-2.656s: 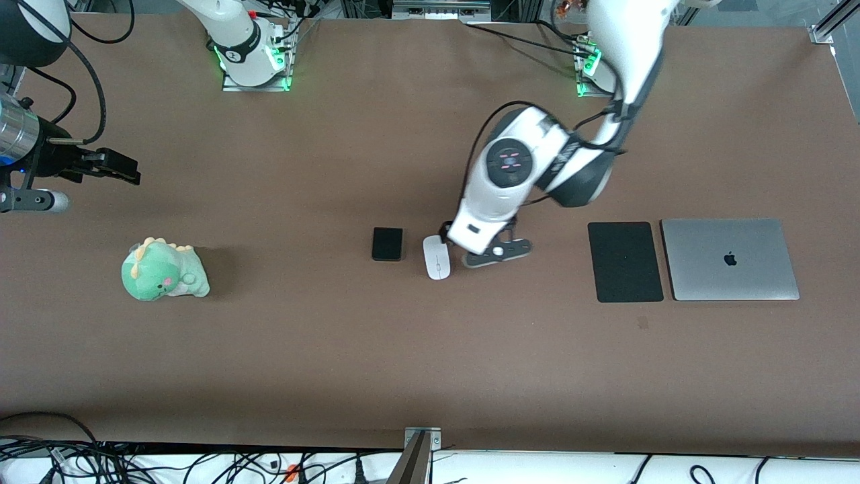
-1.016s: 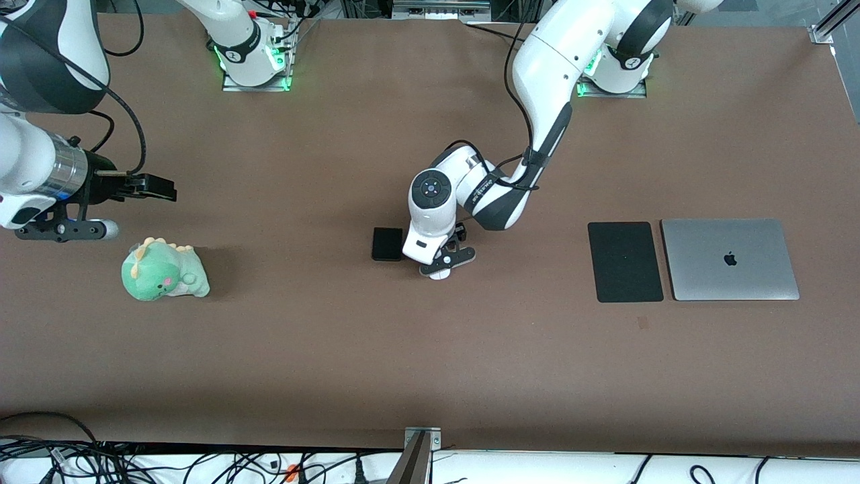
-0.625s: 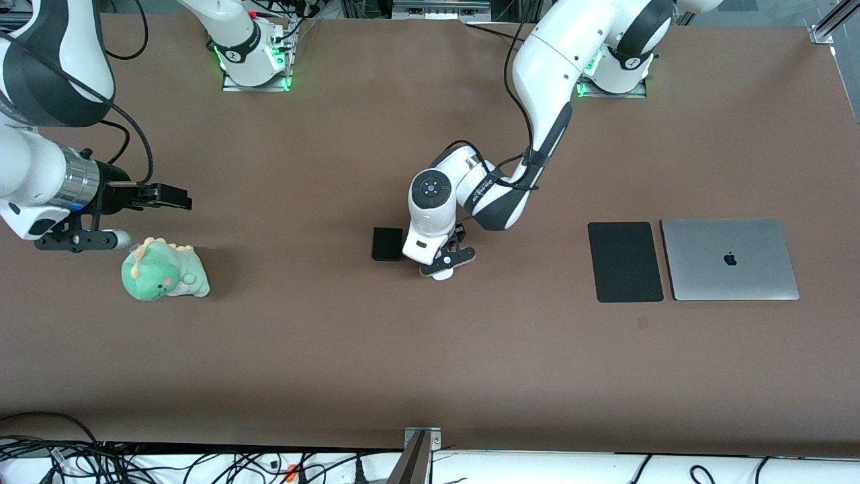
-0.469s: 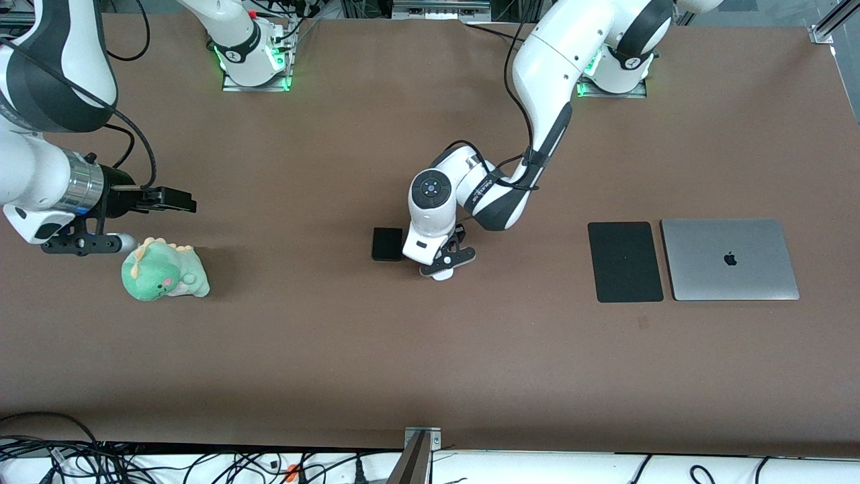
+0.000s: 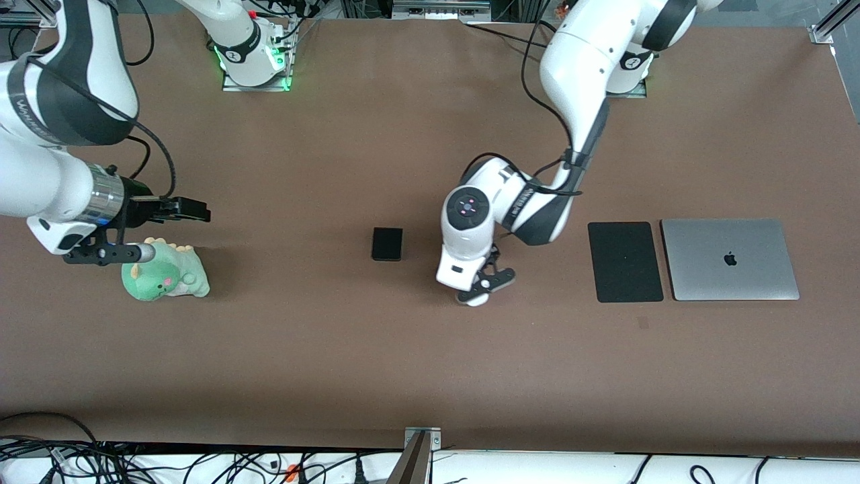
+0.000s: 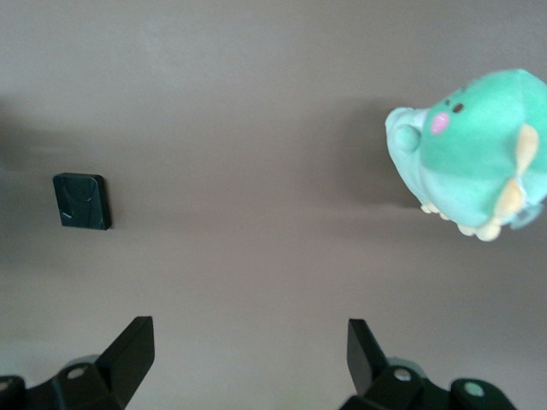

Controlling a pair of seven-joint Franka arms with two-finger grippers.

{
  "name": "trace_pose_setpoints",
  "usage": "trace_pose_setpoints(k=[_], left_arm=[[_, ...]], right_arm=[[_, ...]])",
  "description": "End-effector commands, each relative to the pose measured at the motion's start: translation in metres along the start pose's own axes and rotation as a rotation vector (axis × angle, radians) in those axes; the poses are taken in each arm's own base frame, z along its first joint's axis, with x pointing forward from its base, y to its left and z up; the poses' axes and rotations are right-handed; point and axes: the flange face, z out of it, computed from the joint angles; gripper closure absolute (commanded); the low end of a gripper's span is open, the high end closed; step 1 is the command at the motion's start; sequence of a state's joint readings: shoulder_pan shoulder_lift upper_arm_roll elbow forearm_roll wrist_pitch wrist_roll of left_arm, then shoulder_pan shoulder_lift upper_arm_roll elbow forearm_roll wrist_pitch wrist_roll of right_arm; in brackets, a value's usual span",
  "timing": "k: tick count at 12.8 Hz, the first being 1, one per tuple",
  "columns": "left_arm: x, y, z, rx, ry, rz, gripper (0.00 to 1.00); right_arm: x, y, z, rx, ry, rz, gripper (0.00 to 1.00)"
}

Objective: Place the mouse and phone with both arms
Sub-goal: 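Carry the mouse onto the mouse pad while the right gripper grasps the phone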

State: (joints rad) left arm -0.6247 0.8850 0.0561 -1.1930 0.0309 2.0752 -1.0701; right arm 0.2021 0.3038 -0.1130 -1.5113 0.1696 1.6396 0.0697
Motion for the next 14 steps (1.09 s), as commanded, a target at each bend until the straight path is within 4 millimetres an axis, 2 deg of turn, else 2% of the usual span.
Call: trace_pose_setpoints(k=[1, 3, 4, 7, 9, 12, 14], left_arm=[[0.055, -0.044, -0.031, 0.033, -0.001, -0.002, 0.49], [0.098, -0.085, -0.052, 0.051, -0.017, 0.012, 0.49], [0.12, -0.111, -0.066, 0.049, -0.021, 0.032, 0.48], [0.176, -0.188, -0.091, 0.044, -0.03, 0.102, 0.48], [0.207, -0.236, -0.102, 0.054, -0.053, 0.166, 0.48], [0.225, -0.293, -0.114, 0.048, -0.069, 0.236, 0.47], [0.224, -0.325, -0.116, 0.045, -0.088, 0.29, 0.47]], right_arm=[[0.006, -0.045, 0.017, 0.004, 0.03, 0.082, 0.0], [0.014, -0.077, 0.037, 0.002, 0.065, 0.135, 0.0], [0.018, -0.1, 0.049, 0.003, 0.089, 0.148, 0.0], [0.029, -0.164, 0.105, 0.006, 0.152, 0.198, 0.0], [0.03, -0.198, 0.14, 0.003, 0.173, 0.187, 0.0], [0.022, -0.227, 0.197, -0.014, 0.178, 0.151, 0.0], [0.013, -0.246, 0.235, -0.021, 0.205, 0.144, 0.0]])
